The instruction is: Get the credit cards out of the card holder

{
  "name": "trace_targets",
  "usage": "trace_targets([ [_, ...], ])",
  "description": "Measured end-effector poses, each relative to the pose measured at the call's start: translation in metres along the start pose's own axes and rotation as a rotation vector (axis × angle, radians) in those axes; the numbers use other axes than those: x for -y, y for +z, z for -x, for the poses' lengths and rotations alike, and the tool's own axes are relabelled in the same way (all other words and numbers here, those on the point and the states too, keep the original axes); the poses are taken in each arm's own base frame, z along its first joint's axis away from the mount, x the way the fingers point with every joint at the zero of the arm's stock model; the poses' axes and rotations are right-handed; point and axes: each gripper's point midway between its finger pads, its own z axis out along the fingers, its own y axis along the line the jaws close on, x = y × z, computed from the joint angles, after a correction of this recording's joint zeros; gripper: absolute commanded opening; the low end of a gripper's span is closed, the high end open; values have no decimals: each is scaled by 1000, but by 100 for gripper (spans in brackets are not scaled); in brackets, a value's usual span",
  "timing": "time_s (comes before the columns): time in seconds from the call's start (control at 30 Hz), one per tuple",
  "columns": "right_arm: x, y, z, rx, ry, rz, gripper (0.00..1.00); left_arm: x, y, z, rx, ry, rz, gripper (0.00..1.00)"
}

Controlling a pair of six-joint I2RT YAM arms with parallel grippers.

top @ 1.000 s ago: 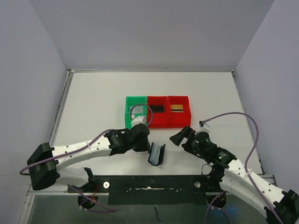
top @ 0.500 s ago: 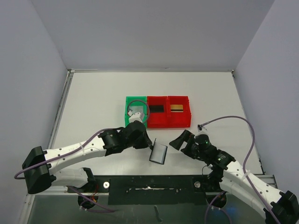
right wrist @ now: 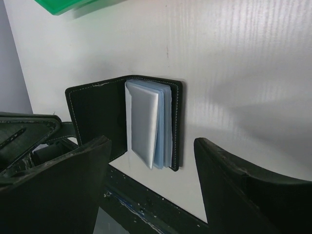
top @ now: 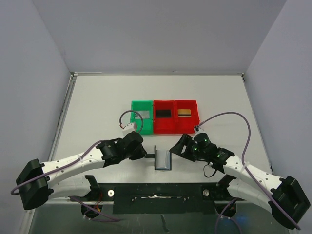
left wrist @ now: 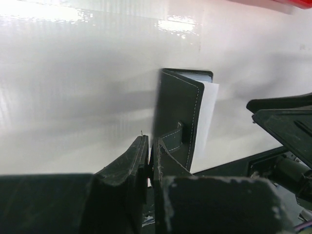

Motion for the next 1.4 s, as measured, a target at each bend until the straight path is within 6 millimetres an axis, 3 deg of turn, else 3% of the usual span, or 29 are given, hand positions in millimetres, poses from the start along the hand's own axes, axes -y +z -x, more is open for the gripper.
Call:
trace_targets([
  [0.23, -17, 5, -8, -38, -33, 30, 68, -28, -1, 6, 24, -23, 53, 0],
  [0.4, -31, 15, -12, -77, -38, 35, 66, -46, 3, -4, -1, -17, 94, 0],
  [0.7, -31, 29, -33, -159, -43, -5, 66, -52, 5, -11, -22, -12, 101, 0],
  [1.4, -25, 36, -44, -206, -34, -31, 69, -52, 6, -15, -38, -12, 94, 0],
])
